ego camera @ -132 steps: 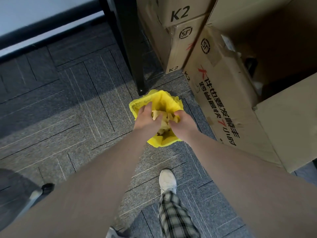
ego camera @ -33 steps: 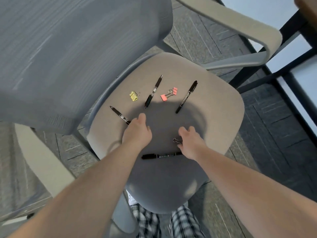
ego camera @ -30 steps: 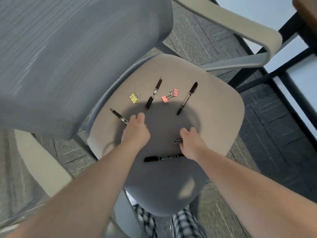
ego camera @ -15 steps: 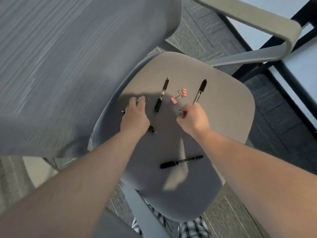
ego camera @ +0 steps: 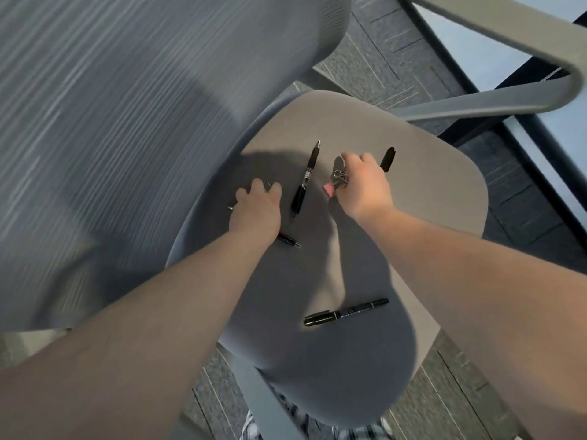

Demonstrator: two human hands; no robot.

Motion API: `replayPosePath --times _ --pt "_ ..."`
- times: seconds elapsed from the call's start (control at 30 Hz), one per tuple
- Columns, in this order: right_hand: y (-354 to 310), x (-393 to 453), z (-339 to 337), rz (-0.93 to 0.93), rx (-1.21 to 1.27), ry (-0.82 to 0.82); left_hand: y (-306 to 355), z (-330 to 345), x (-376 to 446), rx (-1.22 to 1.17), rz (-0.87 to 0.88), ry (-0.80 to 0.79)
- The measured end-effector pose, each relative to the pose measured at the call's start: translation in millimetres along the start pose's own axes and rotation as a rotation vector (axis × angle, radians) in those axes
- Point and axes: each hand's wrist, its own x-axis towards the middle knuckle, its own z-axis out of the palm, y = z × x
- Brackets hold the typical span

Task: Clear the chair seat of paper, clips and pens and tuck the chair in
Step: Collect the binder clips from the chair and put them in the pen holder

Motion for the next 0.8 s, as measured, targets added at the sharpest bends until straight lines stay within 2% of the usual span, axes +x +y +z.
replayPosePath --times 0.17,0.27,0.43,0.6,0.8 --pt "1.3 5.2 3.6 -0.066 -0.059 0.016 -2.7 -0.8 9.4 0.005 0.011 0.045" --pt "7.8 9.6 5.7 -0.071 -0.09 -0.044 -1.8 -0.8 9.8 -0.111 -0.008 0.067" --pt "13.9 13.9 7.9 -0.037 -0.143 -0.073 5.9 -3.0 14.5 -0.29 0.077 0.233" --pt "17.5 16.7 5.5 0.002 -0.136 -0.066 30.0 -14.4 21.8 -0.429 0.133 0.211" --pt "23.2 12.9 -1.9 -0.004 -0.119 -0.072 57.5 -11.2 32.4 -0.421 0.254 0.081"
